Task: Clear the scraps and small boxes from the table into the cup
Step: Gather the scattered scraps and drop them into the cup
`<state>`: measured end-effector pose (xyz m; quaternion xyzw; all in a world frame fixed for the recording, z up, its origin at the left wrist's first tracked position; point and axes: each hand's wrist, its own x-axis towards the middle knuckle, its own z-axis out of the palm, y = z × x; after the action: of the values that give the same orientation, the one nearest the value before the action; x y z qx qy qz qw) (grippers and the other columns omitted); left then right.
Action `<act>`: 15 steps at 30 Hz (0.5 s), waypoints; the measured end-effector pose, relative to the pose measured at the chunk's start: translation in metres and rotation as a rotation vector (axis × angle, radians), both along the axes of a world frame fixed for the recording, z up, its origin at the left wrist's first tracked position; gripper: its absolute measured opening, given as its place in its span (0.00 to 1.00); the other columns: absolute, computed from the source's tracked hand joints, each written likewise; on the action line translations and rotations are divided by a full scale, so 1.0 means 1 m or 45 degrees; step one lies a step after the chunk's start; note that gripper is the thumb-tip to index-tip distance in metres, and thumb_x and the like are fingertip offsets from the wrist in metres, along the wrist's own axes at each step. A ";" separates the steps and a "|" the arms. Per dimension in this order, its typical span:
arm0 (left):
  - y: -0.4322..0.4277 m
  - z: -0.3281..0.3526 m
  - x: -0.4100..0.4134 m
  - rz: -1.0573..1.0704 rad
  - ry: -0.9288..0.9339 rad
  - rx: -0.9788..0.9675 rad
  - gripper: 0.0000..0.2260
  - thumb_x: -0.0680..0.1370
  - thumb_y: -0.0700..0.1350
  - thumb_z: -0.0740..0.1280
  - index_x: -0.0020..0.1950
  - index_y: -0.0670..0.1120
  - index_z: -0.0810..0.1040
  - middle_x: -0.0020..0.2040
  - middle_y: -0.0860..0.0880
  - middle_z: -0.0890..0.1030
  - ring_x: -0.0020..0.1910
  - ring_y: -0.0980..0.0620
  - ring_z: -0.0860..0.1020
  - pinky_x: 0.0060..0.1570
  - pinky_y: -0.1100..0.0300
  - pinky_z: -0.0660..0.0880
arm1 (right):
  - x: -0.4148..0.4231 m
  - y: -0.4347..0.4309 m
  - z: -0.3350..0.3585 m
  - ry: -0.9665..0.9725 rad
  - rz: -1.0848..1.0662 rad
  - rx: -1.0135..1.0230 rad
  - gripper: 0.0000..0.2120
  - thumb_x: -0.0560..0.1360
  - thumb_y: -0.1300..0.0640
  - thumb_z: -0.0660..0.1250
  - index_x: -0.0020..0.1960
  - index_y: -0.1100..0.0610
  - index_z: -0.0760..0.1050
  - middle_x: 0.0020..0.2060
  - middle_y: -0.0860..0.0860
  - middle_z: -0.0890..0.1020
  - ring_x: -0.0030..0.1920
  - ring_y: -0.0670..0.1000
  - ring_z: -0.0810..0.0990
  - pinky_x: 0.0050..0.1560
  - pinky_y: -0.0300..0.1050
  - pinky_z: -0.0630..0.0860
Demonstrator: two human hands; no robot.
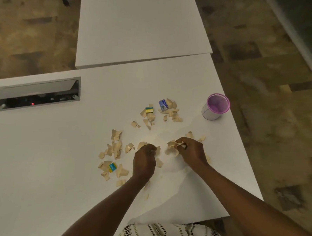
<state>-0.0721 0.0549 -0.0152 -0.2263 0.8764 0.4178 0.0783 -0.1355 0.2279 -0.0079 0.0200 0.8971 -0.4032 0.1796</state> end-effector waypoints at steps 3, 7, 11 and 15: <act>0.022 0.013 -0.036 -0.021 0.061 0.071 0.13 0.79 0.34 0.60 0.53 0.43 0.83 0.52 0.46 0.85 0.50 0.48 0.81 0.53 0.52 0.79 | -0.021 0.022 0.011 0.061 -0.066 -0.009 0.07 0.75 0.62 0.68 0.45 0.53 0.84 0.40 0.46 0.85 0.42 0.46 0.81 0.44 0.36 0.75; 0.059 0.034 -0.096 -0.100 0.181 0.140 0.12 0.79 0.34 0.60 0.52 0.41 0.83 0.52 0.44 0.85 0.50 0.46 0.82 0.53 0.50 0.79 | -0.062 0.062 0.027 0.124 -0.248 0.023 0.07 0.75 0.62 0.69 0.46 0.52 0.83 0.40 0.46 0.84 0.44 0.49 0.82 0.47 0.43 0.79; 0.098 0.053 -0.153 -0.202 0.243 0.182 0.11 0.77 0.34 0.62 0.49 0.42 0.83 0.47 0.45 0.86 0.45 0.46 0.82 0.45 0.55 0.78 | -0.112 0.096 0.040 0.151 -0.338 0.099 0.07 0.75 0.63 0.68 0.50 0.56 0.84 0.45 0.55 0.85 0.46 0.56 0.82 0.47 0.46 0.78; 0.129 0.066 -0.204 -0.331 0.214 0.115 0.10 0.75 0.33 0.64 0.49 0.42 0.84 0.47 0.43 0.86 0.46 0.44 0.83 0.48 0.52 0.80 | -0.157 0.112 0.051 0.123 -0.276 0.315 0.09 0.77 0.62 0.65 0.53 0.59 0.83 0.47 0.59 0.84 0.45 0.55 0.79 0.44 0.41 0.71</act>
<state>-0.2758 0.1843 0.0507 -0.0715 0.8821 0.4606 0.0681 -0.2921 0.3397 0.0432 0.1191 0.9401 -0.3071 0.0880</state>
